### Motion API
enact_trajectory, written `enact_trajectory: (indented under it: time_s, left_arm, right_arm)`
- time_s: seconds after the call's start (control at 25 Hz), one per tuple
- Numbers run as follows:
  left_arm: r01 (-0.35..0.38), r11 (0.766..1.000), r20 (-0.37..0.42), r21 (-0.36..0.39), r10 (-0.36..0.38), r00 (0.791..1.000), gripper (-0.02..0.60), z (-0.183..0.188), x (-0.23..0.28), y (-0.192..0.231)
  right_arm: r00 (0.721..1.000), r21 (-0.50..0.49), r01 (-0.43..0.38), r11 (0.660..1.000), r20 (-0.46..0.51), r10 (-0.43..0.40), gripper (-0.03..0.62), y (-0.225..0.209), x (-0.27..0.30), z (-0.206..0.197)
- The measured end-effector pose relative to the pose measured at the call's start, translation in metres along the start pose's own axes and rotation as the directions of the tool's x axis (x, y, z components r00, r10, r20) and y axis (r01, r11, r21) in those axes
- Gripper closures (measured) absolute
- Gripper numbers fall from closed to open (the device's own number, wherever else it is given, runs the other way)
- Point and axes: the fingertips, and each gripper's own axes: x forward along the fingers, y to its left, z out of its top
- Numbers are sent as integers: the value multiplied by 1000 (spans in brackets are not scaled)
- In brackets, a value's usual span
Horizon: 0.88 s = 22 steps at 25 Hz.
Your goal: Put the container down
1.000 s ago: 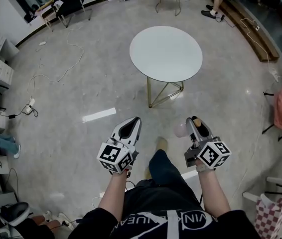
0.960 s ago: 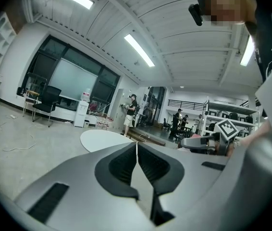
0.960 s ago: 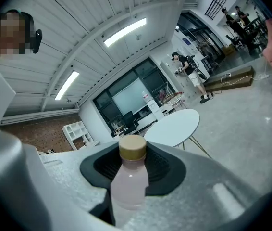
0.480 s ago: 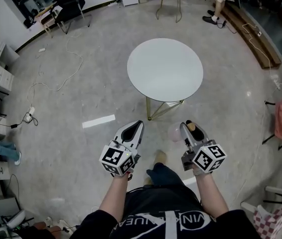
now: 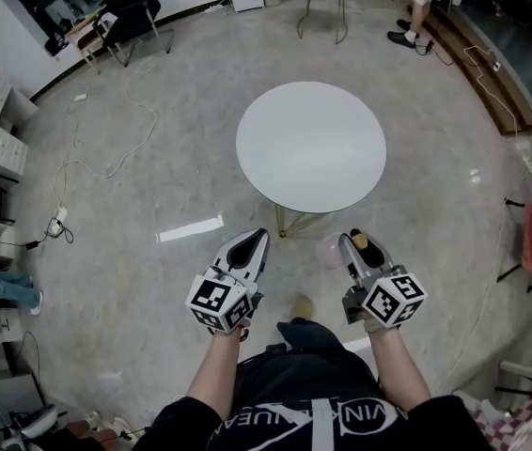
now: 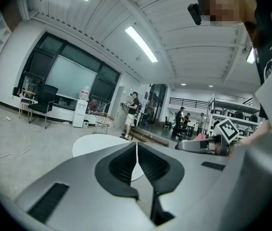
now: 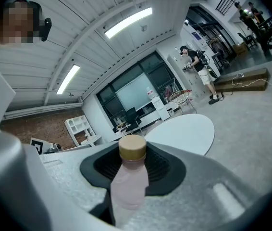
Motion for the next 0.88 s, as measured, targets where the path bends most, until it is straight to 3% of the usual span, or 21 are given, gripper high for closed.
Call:
enact_trajectory:
  time_s: [0.56, 0.88]
  left_arm:
    - [-15, 1000, -37, -24, 14, 999, 566, -10, 36, 18]
    - [53, 998, -66, -37, -55, 996, 566, -9, 81, 43]
  right_arm:
    - [1000, 47, 11, 999, -14, -11, 462, -38, 31, 14]
    - [999, 53, 48, 997, -26, -46, 462, -51, 64, 13]
